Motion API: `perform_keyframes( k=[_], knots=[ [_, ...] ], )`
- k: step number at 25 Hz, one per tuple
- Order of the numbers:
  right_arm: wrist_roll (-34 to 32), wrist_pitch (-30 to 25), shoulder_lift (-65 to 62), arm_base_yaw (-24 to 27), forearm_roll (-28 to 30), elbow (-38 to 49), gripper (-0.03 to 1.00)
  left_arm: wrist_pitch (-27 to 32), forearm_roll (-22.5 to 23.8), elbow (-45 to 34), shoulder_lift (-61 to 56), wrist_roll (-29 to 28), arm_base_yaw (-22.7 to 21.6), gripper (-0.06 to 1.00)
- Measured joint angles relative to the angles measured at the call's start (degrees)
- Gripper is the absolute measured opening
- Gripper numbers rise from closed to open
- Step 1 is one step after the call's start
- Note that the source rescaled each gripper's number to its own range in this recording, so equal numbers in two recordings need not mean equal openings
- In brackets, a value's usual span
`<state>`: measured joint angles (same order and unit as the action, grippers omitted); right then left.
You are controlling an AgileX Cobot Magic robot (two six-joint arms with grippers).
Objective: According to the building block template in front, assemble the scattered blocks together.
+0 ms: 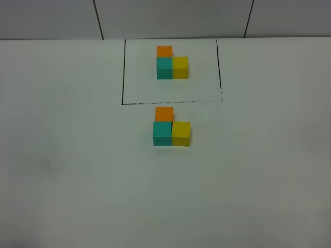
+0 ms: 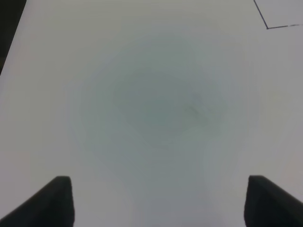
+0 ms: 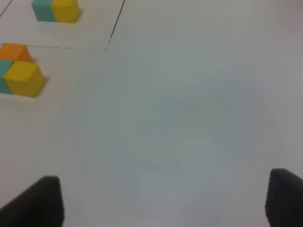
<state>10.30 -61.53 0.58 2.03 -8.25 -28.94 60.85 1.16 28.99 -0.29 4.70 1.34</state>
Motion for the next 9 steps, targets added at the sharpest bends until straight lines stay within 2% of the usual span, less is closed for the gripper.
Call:
perform_keyframes(
  k=[9],
  knots=[
    [0.00, 0.00, 0.00, 0.00, 0.00, 0.00, 0.80, 0.00, 0.00, 0.00, 0.00, 0.00, 0.00, 0.81]
  ],
)
